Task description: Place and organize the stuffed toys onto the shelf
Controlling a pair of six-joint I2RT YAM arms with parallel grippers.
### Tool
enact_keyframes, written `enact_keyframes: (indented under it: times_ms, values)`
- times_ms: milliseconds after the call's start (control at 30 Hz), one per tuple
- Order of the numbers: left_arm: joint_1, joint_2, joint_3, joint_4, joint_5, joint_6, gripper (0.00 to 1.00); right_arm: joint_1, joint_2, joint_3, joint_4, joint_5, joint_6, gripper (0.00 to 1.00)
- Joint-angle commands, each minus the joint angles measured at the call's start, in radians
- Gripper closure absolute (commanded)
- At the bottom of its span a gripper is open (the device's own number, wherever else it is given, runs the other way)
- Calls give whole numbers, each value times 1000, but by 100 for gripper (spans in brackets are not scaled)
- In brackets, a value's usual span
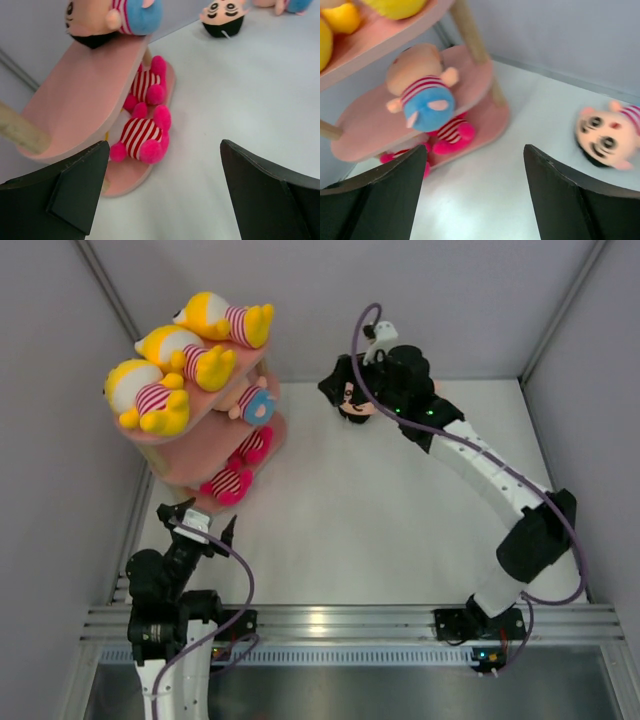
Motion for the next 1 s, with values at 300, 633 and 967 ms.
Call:
enact_keyframes:
  times_ms: [300, 633, 967]
  values:
    - [7, 266, 142, 10, 296, -53, 2, -603, 75, -352, 245, -105, 407, 23]
    - [7, 306, 153, 10, 334, -99, 1, -694, 333, -195, 260, -74, 594, 16]
    - [9, 319, 154, 10, 336, -101, 1, -660, 468, -261, 381, -97, 764, 15]
